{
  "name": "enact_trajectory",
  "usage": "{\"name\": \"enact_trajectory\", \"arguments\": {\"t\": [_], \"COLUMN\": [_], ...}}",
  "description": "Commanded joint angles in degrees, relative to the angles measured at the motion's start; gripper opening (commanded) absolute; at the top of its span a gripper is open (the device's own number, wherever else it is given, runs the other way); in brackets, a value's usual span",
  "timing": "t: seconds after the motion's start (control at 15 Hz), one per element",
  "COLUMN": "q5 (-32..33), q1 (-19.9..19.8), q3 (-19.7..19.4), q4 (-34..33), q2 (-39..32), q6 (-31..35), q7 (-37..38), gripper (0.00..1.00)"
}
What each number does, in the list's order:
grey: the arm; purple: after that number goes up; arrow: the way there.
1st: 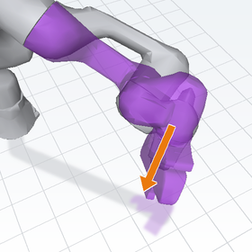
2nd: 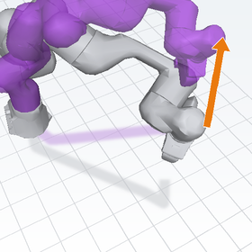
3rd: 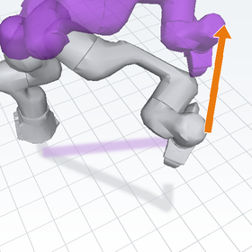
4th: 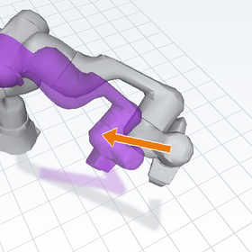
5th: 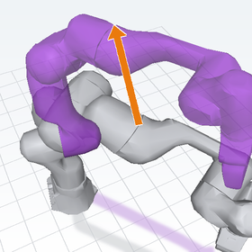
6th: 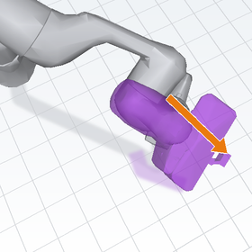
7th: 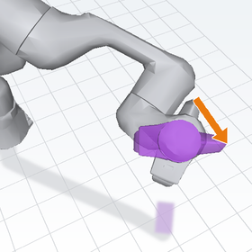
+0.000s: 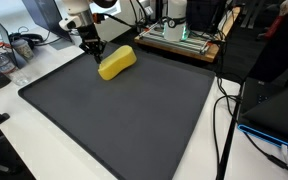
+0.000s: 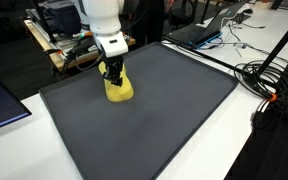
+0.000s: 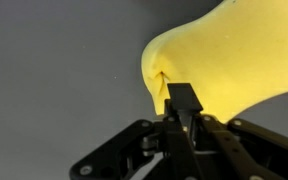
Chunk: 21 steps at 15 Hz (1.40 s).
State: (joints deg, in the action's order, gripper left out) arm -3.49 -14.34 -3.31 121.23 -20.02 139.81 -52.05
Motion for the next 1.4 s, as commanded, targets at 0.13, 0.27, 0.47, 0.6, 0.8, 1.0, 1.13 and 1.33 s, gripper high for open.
{"name": "enact_trajectory", "arguments": {"t": [0.13,0.27,0.47,0.6,0.8,1.0,1.13,1.33], "q5": [-3.0,-3.3,-3.4,-3.4,-3.2,-3.3,-3.4,-3.7], "q1": [-3.0,-3.5,-3.7,-3.7,-3.7,-3.8,-4.0,-4.2], "q3": [2.3,2.4,2.4,2.3,2.1,2.2,2.3,2.3], "q4": [-5.1,-6.7,-8.7,-9.6,-10.7,-11.4,-11.7,-11.9], "q2": [-8.7,-9.7,-11.0,-11.7,-12.3,-13.0,-13.2,-13.7], "q6": [-4.8,-6.9,-9.3,-10.4,-11.6,-12.5,-12.6,-12.8], "q7": [-6.6,-7.8,-8.6,-8.8,-8.9,-9.0,-9.3,-9.4], "gripper": [0.03,0.03,0.03,0.03,0.03,0.03,0.03,0.03]}}
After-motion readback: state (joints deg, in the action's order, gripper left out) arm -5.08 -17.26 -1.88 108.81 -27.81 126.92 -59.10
